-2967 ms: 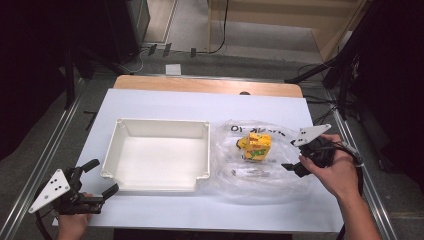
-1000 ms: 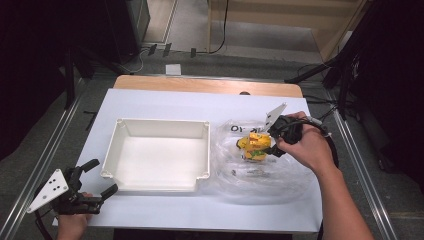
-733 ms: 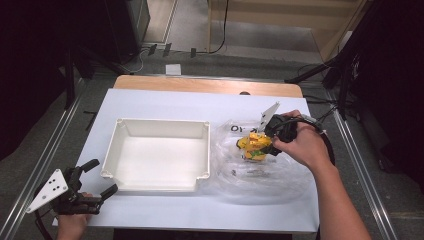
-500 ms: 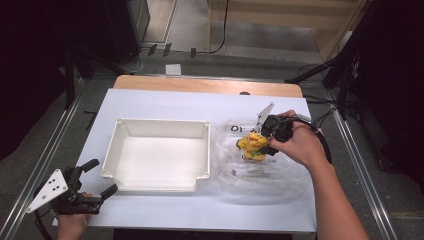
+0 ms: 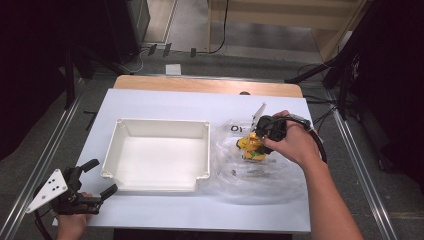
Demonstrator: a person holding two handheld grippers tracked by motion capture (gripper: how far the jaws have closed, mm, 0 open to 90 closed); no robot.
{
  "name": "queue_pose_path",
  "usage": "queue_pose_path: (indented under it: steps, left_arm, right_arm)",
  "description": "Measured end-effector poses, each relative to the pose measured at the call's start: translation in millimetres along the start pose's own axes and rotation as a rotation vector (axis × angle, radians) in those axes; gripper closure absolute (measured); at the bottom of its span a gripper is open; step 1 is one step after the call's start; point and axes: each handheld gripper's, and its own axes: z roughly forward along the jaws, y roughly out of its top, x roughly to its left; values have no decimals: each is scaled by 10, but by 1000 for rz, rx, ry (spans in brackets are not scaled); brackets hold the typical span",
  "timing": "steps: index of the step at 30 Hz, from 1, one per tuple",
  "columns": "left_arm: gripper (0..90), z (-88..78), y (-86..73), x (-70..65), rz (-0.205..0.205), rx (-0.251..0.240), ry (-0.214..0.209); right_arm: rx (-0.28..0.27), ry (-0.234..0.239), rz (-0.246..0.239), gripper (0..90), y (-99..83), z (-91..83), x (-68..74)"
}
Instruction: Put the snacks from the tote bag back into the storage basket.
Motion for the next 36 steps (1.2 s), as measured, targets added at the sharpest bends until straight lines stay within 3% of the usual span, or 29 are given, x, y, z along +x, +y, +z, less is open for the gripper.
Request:
queue_pose_path:
  steps: [17,25,36]
  left_arm:
    - [6,2,0,1,-2,0,-3]
    - [6,1,0,3,-3,-1,-4]
    - [6,1,0,4,-5,-2,-5]
  right_arm:
    - [13,10,-31,441,62,106,9]
    - [19,58,-35,519,67,100,-11]
    - [21,64,-62,523,77,85,-8]
